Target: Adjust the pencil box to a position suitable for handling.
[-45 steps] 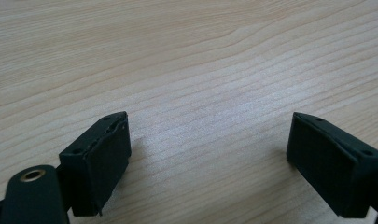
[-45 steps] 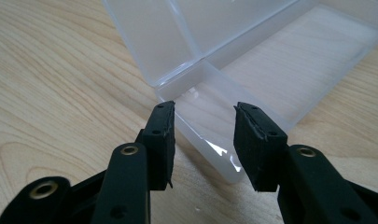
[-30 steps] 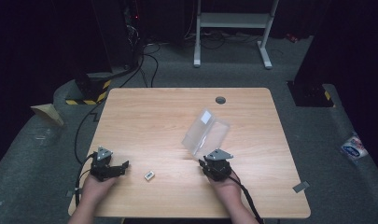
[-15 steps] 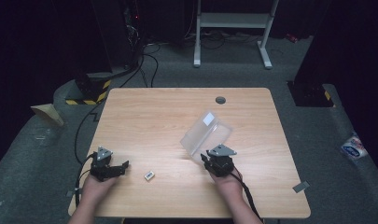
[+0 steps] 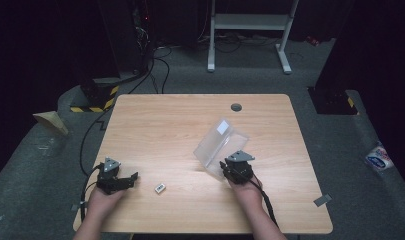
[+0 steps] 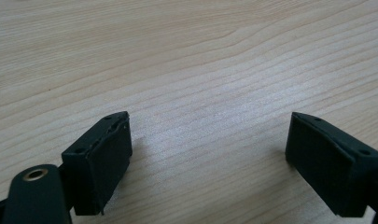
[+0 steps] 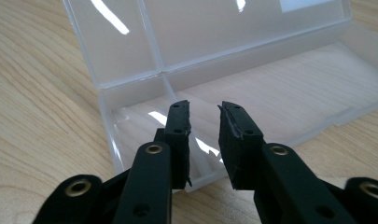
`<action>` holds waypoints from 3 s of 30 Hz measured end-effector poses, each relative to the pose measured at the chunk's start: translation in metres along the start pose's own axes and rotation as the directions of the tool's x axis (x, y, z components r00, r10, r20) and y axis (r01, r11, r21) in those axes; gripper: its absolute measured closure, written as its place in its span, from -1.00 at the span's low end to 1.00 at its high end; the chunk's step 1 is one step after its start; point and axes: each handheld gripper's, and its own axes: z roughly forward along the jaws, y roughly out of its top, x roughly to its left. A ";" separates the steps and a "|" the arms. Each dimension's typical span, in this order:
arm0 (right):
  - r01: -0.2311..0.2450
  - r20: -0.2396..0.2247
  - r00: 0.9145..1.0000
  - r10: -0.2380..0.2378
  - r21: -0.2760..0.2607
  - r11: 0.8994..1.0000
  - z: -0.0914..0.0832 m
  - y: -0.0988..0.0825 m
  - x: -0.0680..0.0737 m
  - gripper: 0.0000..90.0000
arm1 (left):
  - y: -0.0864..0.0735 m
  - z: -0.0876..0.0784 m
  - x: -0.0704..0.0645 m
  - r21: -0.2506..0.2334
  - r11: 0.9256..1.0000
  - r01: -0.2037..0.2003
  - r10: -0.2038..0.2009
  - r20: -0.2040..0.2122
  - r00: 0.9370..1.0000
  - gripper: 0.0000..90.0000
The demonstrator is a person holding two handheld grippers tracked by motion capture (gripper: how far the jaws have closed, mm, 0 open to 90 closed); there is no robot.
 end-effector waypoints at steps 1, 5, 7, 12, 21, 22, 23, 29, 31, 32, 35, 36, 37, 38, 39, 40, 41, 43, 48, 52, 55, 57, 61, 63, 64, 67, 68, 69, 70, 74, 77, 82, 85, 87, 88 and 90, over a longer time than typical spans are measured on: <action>-0.001 -0.004 1.000 0.001 0.006 1.000 0.001 0.000 0.001 0.67 | 0.000 0.000 0.000 0.000 1.000 0.000 0.000 0.000 1.000 -0.67; 0.011 -0.031 0.999 -0.011 0.011 1.000 0.003 -0.002 0.004 0.80 | 0.000 0.000 0.000 0.000 1.000 0.000 0.000 0.000 1.000 -0.67; 0.013 -0.037 0.999 -0.013 0.010 1.000 0.003 -0.002 0.007 0.83 | 0.000 0.000 0.000 0.000 1.000 0.000 0.000 0.000 1.000 -0.67; 0.020 -0.055 0.998 -0.020 0.009 1.000 0.004 -0.002 0.015 0.83 | 0.000 0.000 0.000 0.000 1.000 0.000 0.000 0.000 1.000 -0.67; 0.030 -0.111 0.993 -0.032 -0.021 0.999 0.004 0.000 0.037 0.68 | 0.000 0.000 0.000 0.000 1.000 0.000 0.000 0.000 1.000 -0.67; 0.030 -0.111 0.993 -0.032 -0.021 0.999 0.004 0.000 0.037 0.68 | 0.000 0.000 0.000 0.000 1.000 0.000 0.000 0.000 1.000 -0.67; 0.027 -0.110 0.994 -0.031 -0.038 0.999 0.001 0.001 0.036 0.65 | 0.000 0.000 0.000 0.000 1.000 0.000 0.000 0.000 1.000 -0.67; -0.004 -0.058 0.998 0.001 -0.061 0.998 -0.012 0.004 0.018 0.54 | 0.000 0.000 0.000 0.000 1.000 0.000 0.000 0.000 1.000 -0.67; -0.019 -0.040 0.999 0.016 -0.065 0.998 -0.015 0.003 0.011 0.52 | 0.000 0.000 0.000 0.000 1.000 0.000 0.000 0.000 1.000 -0.67; -0.028 -0.028 0.999 0.027 -0.065 0.997 -0.016 0.003 0.007 0.51 | 0.000 0.000 0.000 0.000 1.000 0.000 0.000 0.000 1.000 -0.67; -0.061 0.063 0.996 0.065 -0.074 0.995 -0.025 0.000 -0.021 0.39 | 0.000 0.000 0.000 0.000 1.000 0.000 0.000 0.000 1.000 -0.67; -0.065 0.089 0.993 0.071 -0.074 0.995 -0.028 -0.001 -0.027 0.37 | 0.000 0.000 0.000 0.000 1.000 0.000 0.000 0.000 1.000 -0.67; -0.077 0.112 0.990 0.085 -0.077 0.994 -0.030 -0.002 -0.034 0.35 | 0.000 0.000 0.000 0.000 1.000 0.000 0.000 0.000 1.000 -0.67; -0.095 0.128 0.986 0.104 -0.077 0.992 -0.031 -0.004 -0.042 0.30 | 0.000 0.000 0.000 0.000 1.000 0.000 0.000 0.000 1.000 -0.67; -0.107 0.143 0.983 0.116 -0.073 0.992 -0.032 -0.005 -0.047 0.28 | 0.000 0.000 0.000 0.000 1.000 0.000 0.000 0.000 1.000 -0.67; -0.123 0.164 0.977 0.133 -0.067 0.990 -0.032 -0.006 -0.056 0.28 | 0.000 0.000 0.000 0.000 1.000 0.000 0.000 0.000 1.000 -0.67; -0.138 0.174 0.974 0.147 -0.063 0.988 -0.031 -0.008 -0.062 0.27 | 0.000 0.000 0.000 0.001 1.000 -0.001 0.001 0.000 1.000 -0.67; -0.162 0.186 0.968 0.169 -0.053 0.985 -0.030 -0.010 -0.072 0.28 | 0.000 0.000 0.000 0.001 1.000 -0.001 0.001 0.000 1.000 -0.67; -0.183 0.162 0.969 0.185 -0.026 0.983 -0.024 -0.012 -0.080 0.56 | 0.000 0.000 0.000 0.001 1.000 0.000 0.000 -0.001 1.000 -0.66; -0.184 0.175 0.967 0.182 -0.009 0.983 -0.020 -0.014 -0.079 0.68 | 0.000 0.000 0.000 0.001 1.000 0.000 0.000 -0.001 1.000 -0.66; -0.182 0.175 0.968 0.180 -0.001 0.983 -0.019 -0.016 -0.080 0.76 | 0.000 0.000 0.000 0.000 1.000 -0.001 0.001 -0.001 1.000 -0.66; -0.181 0.175 0.968 0.178 0.005 0.983 -0.020 -0.018 -0.079 0.79 | 0.000 0.000 0.000 0.000 1.000 0.000 0.000 -0.001 1.000 -0.66; -0.167 0.166 0.972 0.164 0.006 0.986 -0.022 -0.019 -0.074 0.79 | 0.000 0.000 0.000 0.001 1.000 -0.001 0.001 -0.001 1.000 -0.66; -0.160 0.162 0.974 0.156 0.008 0.987 -0.023 -0.019 -0.072 0.79 | 0.000 0.000 0.000 0.001 1.000 0.000 0.000 -0.001 1.000 -0.66; -0.155 0.159 0.976 0.151 0.011 0.988 -0.023 -0.020 -0.068 0.79 | 0.000 0.000 0.000 0.001 1.000 -0.001 0.001 -0.001 1.000 -0.66; -0.147 0.148 0.979 0.143 0.013 0.989 -0.024 -0.022 -0.062 0.78 | 0.000 0.000 0.000 0.001 1.000 -0.001 0.001 -0.001 1.000 -0.66; -0.141 0.146 0.980 0.138 0.013 0.990 -0.023 -0.022 -0.060 0.78 | 0.000 0.000 0.000 0.000 1.000 -0.001 0.001 -0.001 1.000 -0.66; -0.137 0.143 0.981 0.134 0.013 0.990 -0.023 -0.022 -0.059 0.78 | 0.000 0.000 0.000 0.000 1.000 -0.001 0.001 -0.001 1.000 -0.66; -0.141 0.140 0.980 0.138 0.013 0.990 -0.023 -0.023 -0.057 0.77 | 0.000 0.000 0.000 0.000 1.000 -0.002 0.002 -0.001 1.000 -0.66; -0.132 0.134 0.983 0.129 0.014 0.991 -0.021 -0.023 -0.051 0.76 | 0.000 0.000 0.000 0.000 1.000 -0.001 0.001 -0.001 1.000 -0.66; -0.120 0.130 0.985 0.117 0.016 0.993 -0.020 -0.021 -0.047 0.76 | 0.000 0.000 0.000 0.000 1.000 -0.001 0.001 -0.001 1.000 -0.66; -0.105 0.119 0.988 0.102 0.018 0.994 -0.015 -0.017 -0.040 0.76 | 0.000 0.000 0.000 0.000 1.000 -0.001 0.001 -0.001 1.000 -0.66; -0.096 0.115 0.989 0.093 0.022 0.995 -0.013 -0.016 -0.037 0.76 | 0.000 0.000 0.000 0.000 1.000 0.000 0.000 -0.002 1.000 -0.66; -0.099 0.115 0.989 0.096 0.025 0.995 -0.012 -0.016 -0.037 0.75 | 0.000 0.000 0.000 0.000 1.000 0.000 0.000 -0.002 1.000 -0.66; -0.103 0.114 0.988 0.100 0.025 0.994 -0.011 -0.016 -0.037 0.75 | 0.000 0.000 0.000 0.000 1.000 0.000 0.000 -0.002 1.000 -0.66; -0.105 0.115 0.988 0.101 0.027 0.994 -0.011 -0.016 -0.037 0.75 | 0.000 0.000 0.000 0.000 1.000 -0.001 0.001 -0.001 1.000 -0.66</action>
